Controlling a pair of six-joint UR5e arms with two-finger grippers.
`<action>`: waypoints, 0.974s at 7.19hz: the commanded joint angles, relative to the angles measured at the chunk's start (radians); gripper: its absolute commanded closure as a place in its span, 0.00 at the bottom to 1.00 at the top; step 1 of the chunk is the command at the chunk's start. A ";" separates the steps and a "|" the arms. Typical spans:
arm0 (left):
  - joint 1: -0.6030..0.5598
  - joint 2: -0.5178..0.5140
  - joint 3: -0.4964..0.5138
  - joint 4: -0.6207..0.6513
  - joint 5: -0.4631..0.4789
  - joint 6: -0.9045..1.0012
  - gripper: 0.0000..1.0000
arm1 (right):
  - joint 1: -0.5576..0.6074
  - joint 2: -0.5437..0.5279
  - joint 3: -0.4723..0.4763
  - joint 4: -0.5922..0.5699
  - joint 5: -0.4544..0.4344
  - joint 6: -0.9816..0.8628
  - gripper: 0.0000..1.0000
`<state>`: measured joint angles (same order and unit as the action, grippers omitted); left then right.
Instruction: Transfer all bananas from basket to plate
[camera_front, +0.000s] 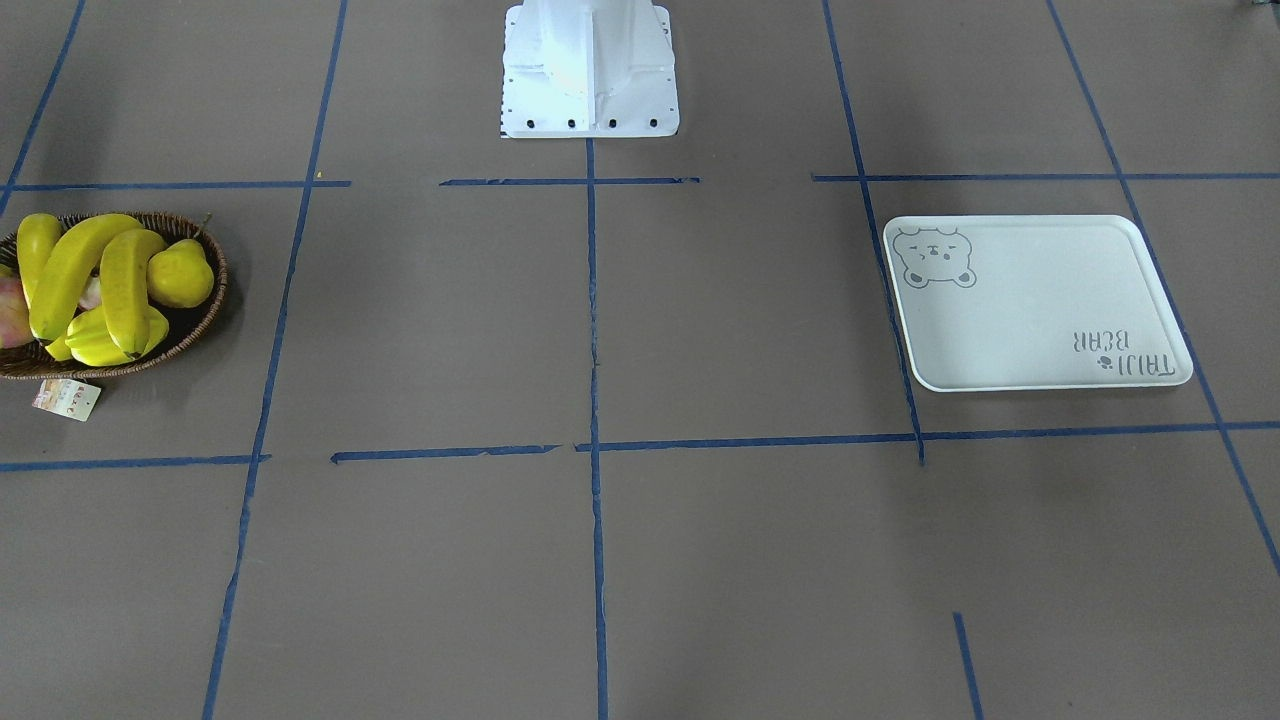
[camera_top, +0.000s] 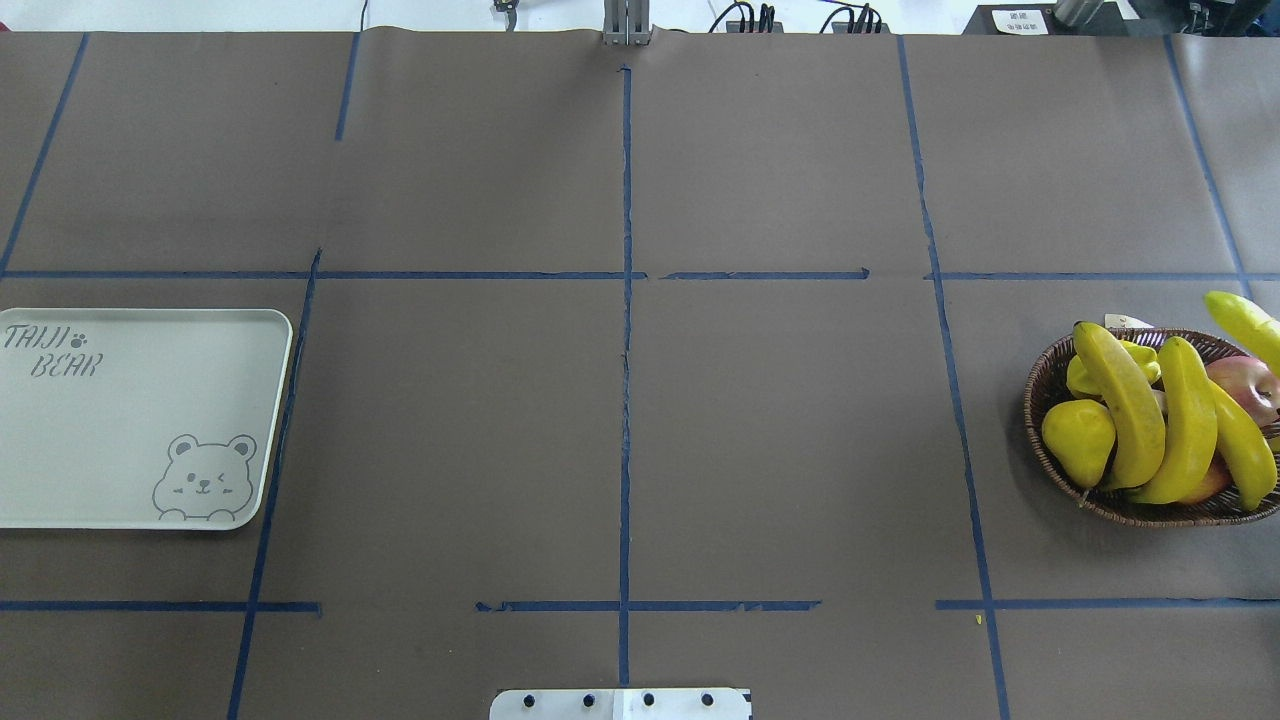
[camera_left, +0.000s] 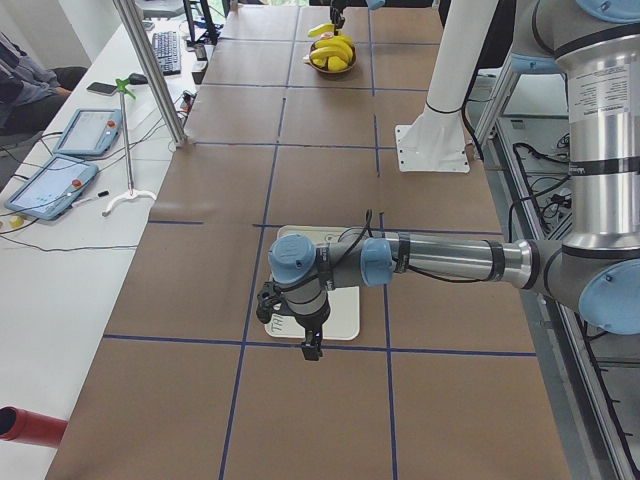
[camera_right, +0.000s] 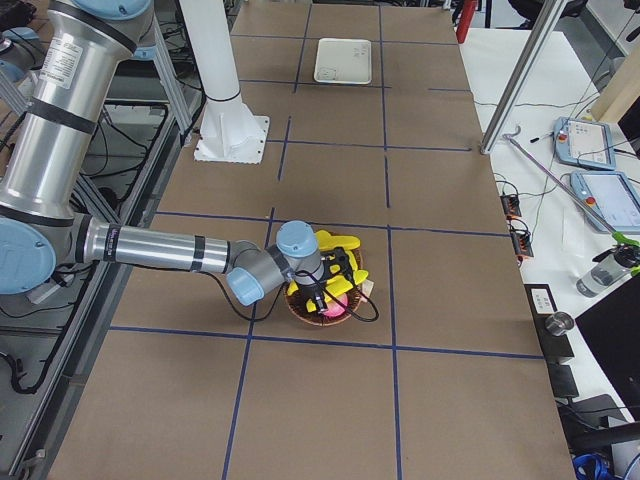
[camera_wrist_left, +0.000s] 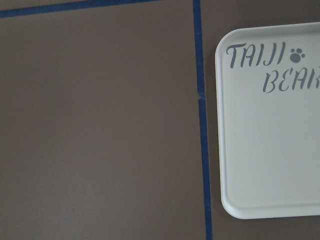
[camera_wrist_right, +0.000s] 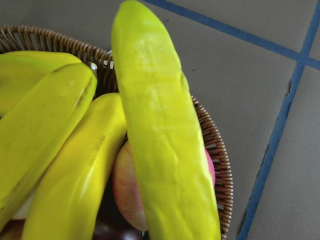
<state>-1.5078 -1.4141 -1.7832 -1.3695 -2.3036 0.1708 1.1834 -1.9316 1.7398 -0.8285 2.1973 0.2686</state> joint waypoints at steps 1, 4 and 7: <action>0.072 -0.008 -0.010 -0.005 0.004 -0.005 0.00 | 0.100 -0.003 0.007 -0.020 0.063 -0.038 0.98; 0.064 -0.138 -0.059 -0.020 0.004 -0.005 0.00 | 0.186 0.019 0.162 -0.276 0.084 -0.107 1.00; 0.064 -0.138 -0.064 -0.112 -0.008 -0.004 0.00 | 0.170 0.248 0.198 -0.509 0.082 -0.082 0.99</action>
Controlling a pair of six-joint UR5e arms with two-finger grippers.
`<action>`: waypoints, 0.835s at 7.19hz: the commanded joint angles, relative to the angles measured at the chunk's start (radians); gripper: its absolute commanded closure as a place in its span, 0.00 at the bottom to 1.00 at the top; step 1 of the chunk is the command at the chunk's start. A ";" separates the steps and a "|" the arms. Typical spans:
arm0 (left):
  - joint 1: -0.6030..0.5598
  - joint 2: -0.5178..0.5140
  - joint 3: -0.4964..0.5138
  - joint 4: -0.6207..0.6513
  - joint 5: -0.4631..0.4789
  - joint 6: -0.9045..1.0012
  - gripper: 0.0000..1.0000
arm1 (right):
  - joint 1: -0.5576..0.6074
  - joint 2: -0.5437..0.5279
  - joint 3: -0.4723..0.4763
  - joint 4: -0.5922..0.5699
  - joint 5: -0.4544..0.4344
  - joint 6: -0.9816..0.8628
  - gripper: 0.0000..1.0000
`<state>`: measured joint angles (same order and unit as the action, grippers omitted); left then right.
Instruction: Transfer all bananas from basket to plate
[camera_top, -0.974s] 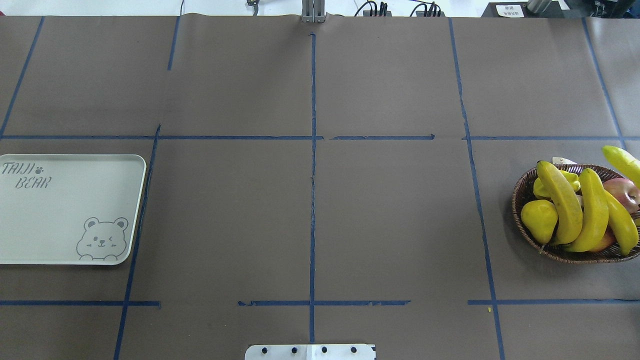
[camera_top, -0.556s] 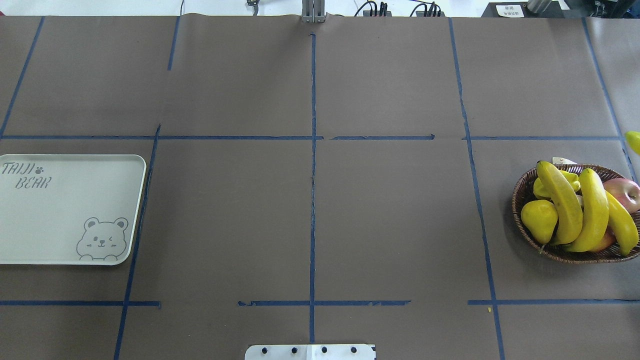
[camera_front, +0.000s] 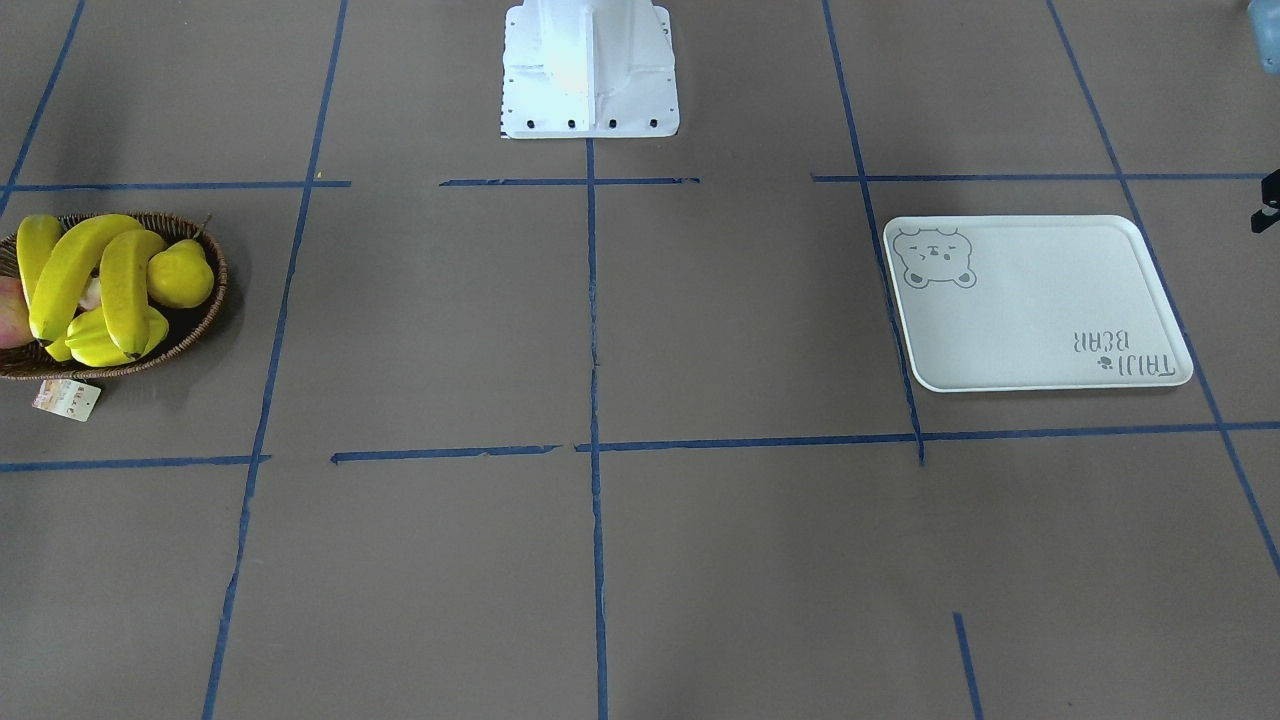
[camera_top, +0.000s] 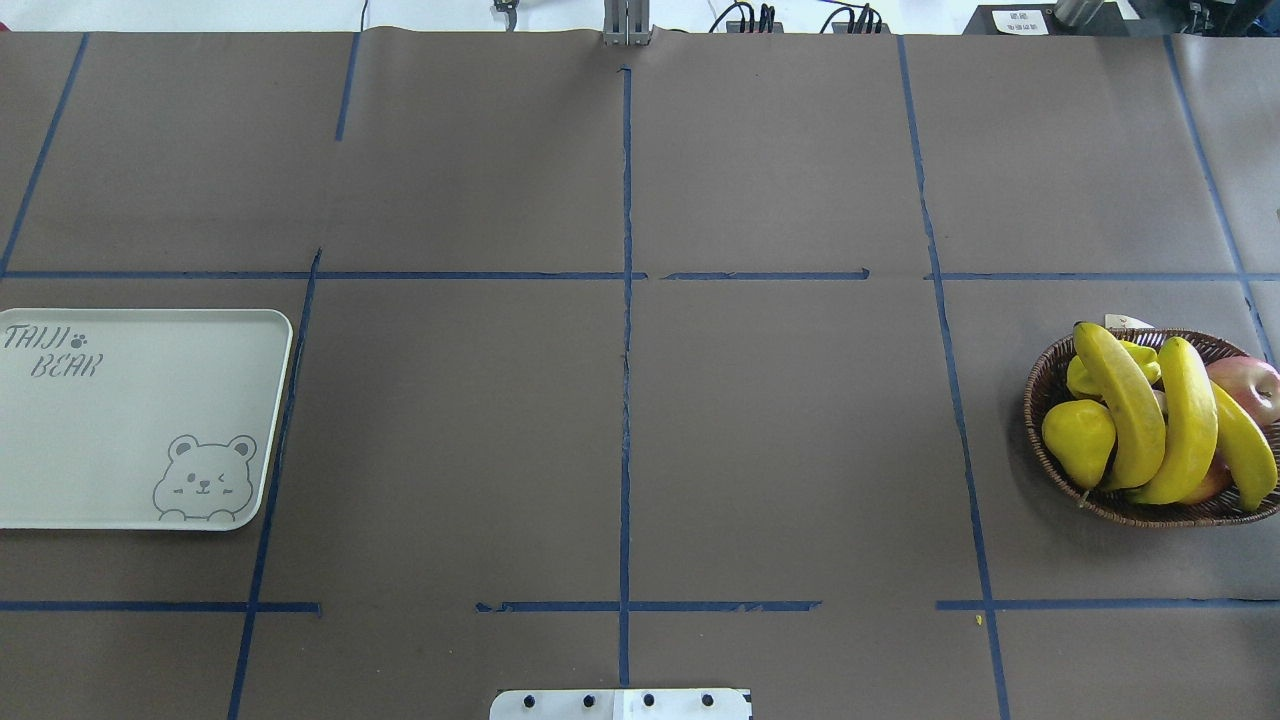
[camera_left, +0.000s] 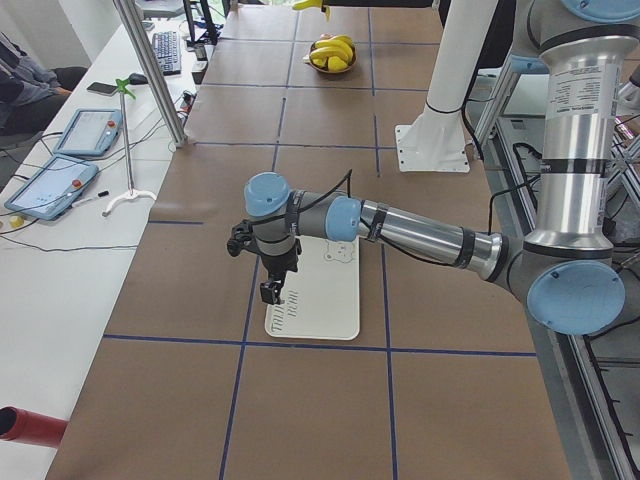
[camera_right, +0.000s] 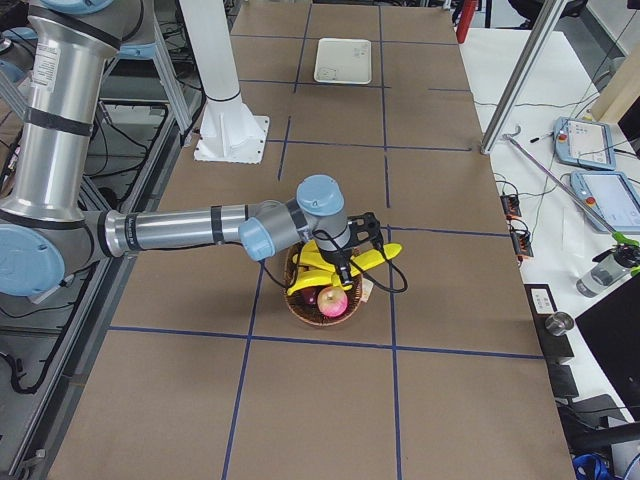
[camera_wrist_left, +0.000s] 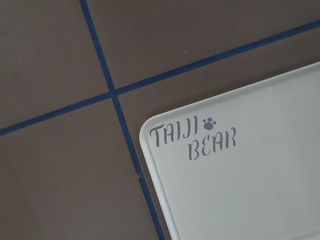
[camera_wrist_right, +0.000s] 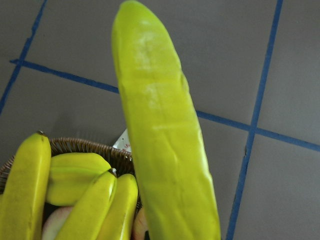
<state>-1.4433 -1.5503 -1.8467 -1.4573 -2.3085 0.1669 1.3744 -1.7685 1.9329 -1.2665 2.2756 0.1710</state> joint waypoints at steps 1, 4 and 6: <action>0.004 -0.011 -0.028 -0.058 -0.012 0.000 0.00 | -0.105 0.137 0.005 -0.073 0.018 0.084 0.97; 0.094 -0.017 -0.045 -0.206 -0.076 -0.221 0.00 | -0.263 0.271 0.015 -0.062 0.050 0.374 0.98; 0.185 -0.060 -0.045 -0.350 -0.149 -0.535 0.00 | -0.413 0.372 0.017 0.005 0.004 0.655 0.96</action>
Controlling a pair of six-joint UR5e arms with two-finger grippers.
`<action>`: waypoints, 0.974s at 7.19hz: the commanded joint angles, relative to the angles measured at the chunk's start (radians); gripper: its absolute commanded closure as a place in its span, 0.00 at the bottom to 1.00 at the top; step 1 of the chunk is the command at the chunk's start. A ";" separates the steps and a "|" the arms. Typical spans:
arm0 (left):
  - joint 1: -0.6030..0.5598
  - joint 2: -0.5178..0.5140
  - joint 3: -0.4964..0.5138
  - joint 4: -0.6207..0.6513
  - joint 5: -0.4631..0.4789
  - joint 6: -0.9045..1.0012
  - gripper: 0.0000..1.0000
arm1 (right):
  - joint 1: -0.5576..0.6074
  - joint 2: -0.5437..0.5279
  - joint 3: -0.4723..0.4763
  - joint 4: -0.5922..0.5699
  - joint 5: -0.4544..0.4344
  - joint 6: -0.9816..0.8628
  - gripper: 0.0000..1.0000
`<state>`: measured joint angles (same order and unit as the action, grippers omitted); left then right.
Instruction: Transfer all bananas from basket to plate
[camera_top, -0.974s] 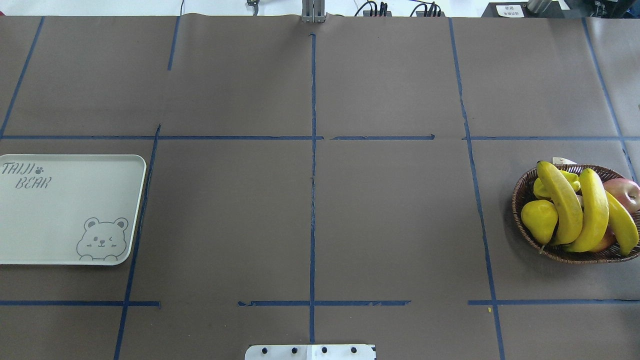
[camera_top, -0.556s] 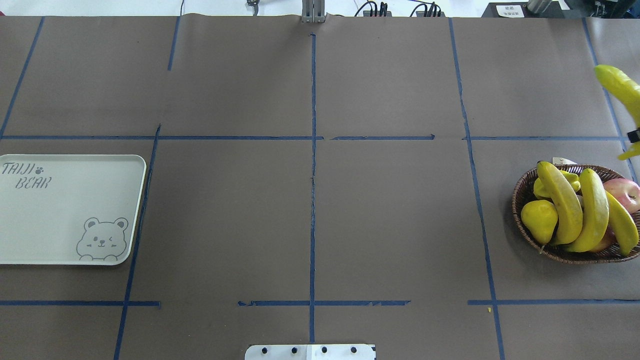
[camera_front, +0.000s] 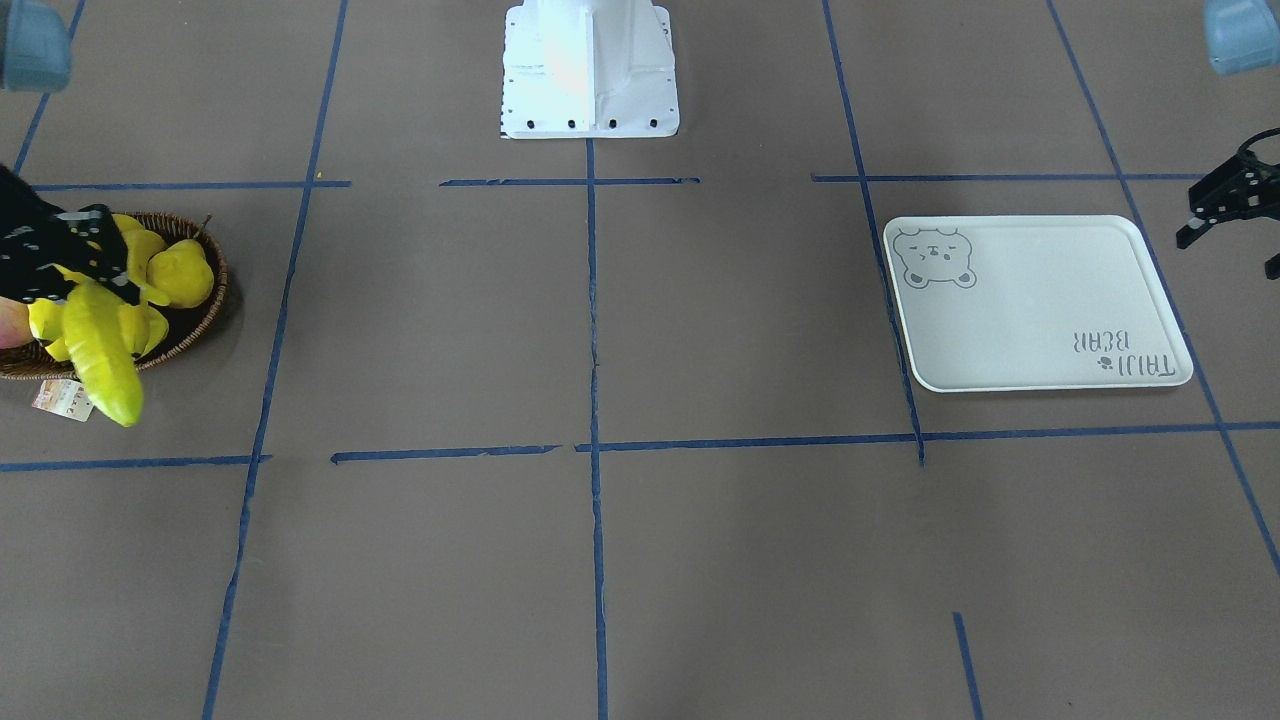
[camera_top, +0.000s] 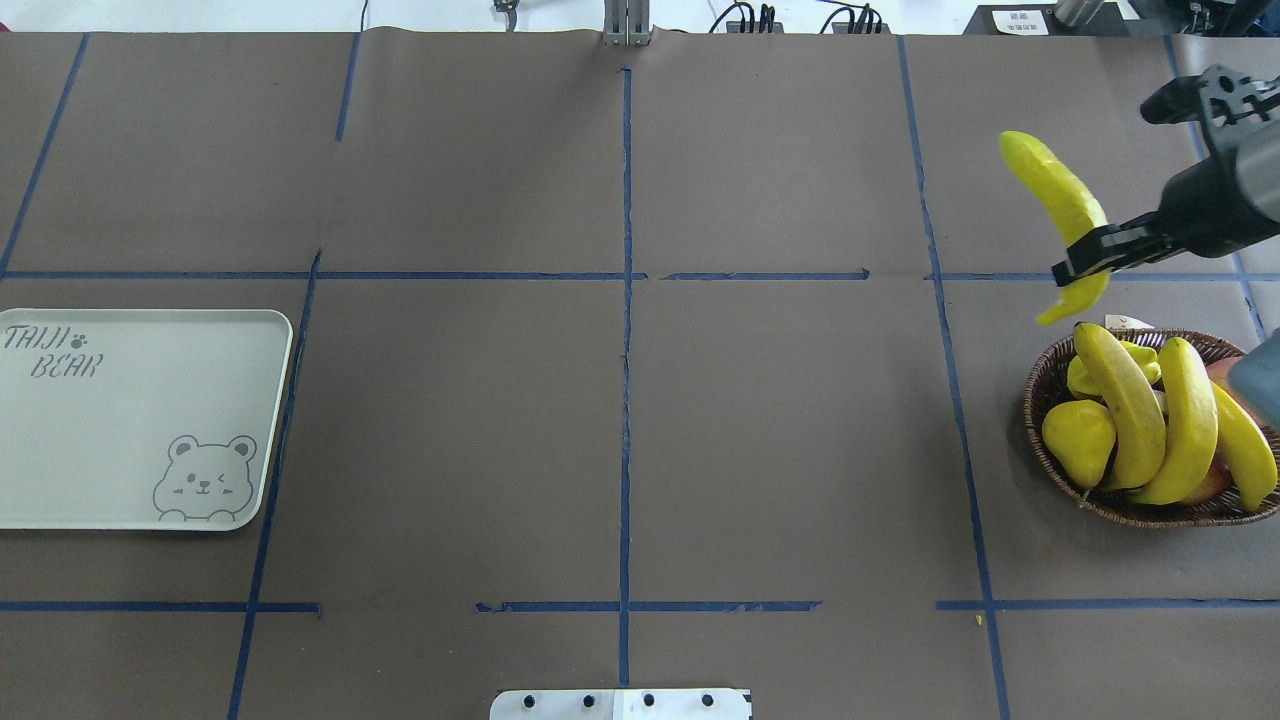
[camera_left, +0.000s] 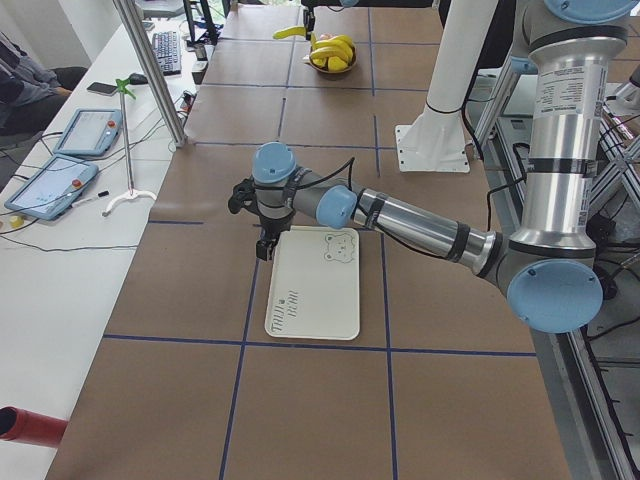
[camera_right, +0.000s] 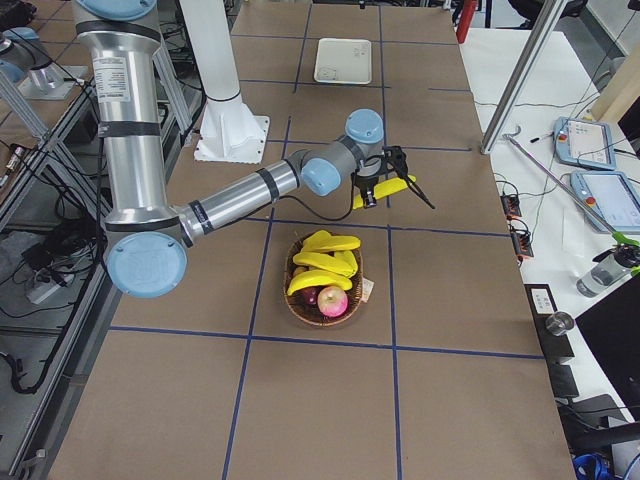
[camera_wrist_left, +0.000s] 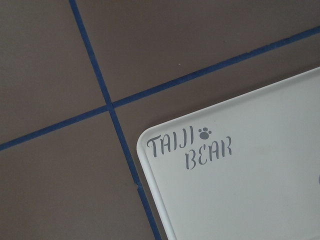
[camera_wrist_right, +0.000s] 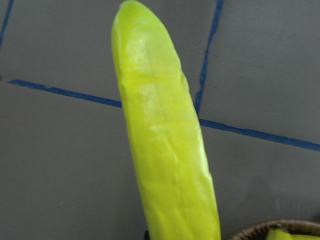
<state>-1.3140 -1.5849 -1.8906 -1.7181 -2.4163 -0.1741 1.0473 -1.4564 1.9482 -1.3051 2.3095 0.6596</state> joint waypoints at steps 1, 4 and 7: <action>0.108 -0.053 -0.002 -0.169 -0.043 -0.376 0.00 | -0.131 0.073 0.003 0.096 -0.057 0.283 0.97; 0.327 -0.283 0.016 -0.282 -0.006 -0.926 0.00 | -0.272 0.181 0.009 0.188 -0.172 0.532 0.97; 0.346 -0.406 0.013 -0.285 -0.003 -1.099 0.00 | -0.424 0.310 0.008 0.205 -0.308 0.699 0.96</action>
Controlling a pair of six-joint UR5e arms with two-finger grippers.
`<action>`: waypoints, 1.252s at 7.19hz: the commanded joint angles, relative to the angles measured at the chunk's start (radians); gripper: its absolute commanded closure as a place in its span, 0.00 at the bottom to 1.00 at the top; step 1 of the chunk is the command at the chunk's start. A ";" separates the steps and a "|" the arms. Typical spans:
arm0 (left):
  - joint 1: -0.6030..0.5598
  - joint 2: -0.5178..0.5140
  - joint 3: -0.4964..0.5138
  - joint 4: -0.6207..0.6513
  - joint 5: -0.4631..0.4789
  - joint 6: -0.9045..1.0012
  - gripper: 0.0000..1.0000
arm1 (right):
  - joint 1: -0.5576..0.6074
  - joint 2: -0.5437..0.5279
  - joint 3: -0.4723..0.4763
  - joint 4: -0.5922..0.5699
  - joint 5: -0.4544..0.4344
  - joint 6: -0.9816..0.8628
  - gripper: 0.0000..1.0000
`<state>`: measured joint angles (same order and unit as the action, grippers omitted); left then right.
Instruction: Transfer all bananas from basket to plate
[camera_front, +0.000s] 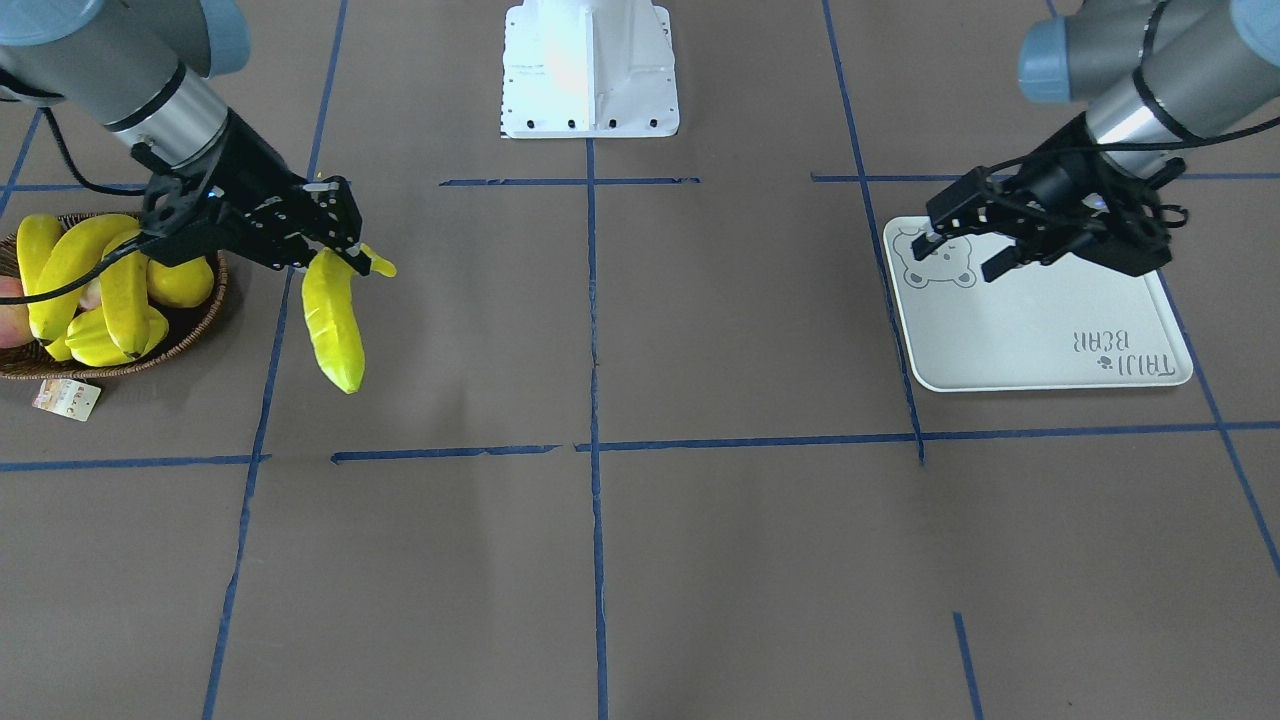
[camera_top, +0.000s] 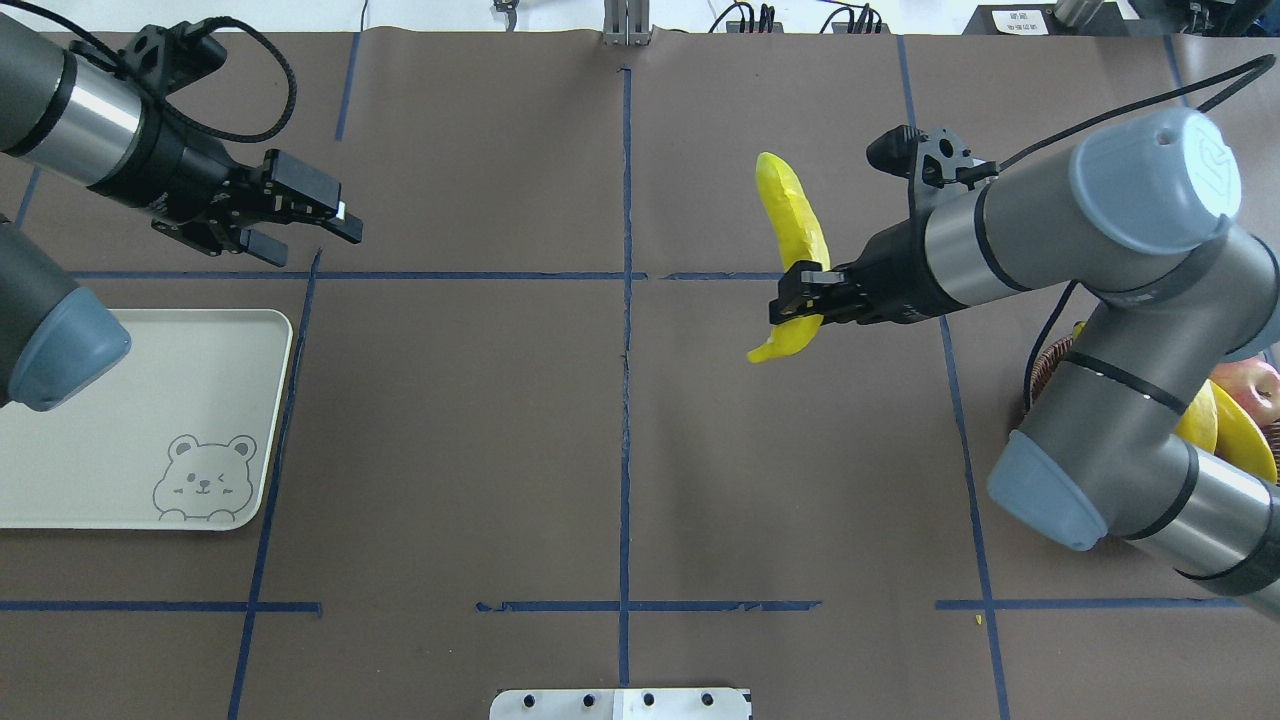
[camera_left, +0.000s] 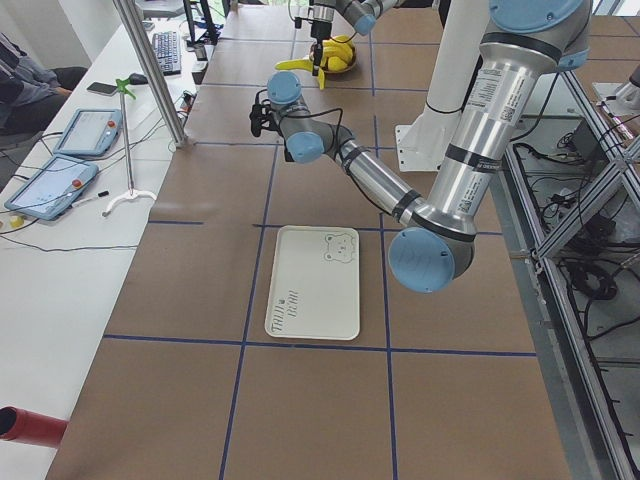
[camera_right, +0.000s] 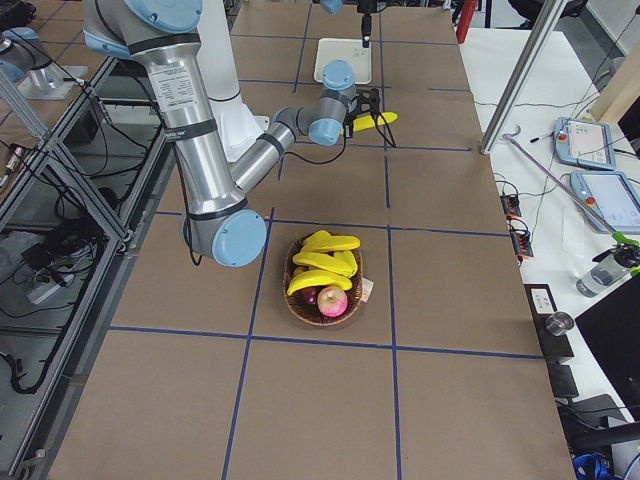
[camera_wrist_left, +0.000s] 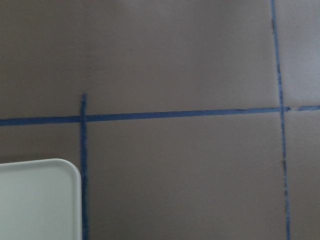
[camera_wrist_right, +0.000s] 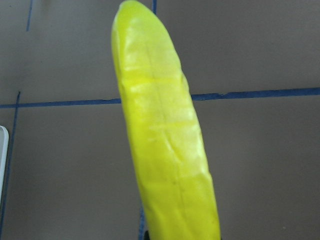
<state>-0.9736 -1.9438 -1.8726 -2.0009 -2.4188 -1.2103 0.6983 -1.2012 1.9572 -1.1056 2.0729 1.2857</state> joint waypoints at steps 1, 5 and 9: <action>0.032 -0.069 -0.016 -0.004 -0.005 -0.064 0.00 | -0.153 0.096 -0.004 0.006 -0.162 0.075 0.96; 0.117 -0.136 -0.014 -0.141 0.160 -0.295 0.01 | -0.288 0.204 -0.033 0.007 -0.345 0.113 0.97; 0.217 -0.162 -0.011 -0.186 0.294 -0.380 0.02 | -0.304 0.246 -0.052 0.009 -0.364 0.155 0.97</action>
<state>-0.7883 -2.1015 -1.8842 -2.1835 -2.1664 -1.5804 0.3972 -0.9618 1.9059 -1.0972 1.7120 1.4367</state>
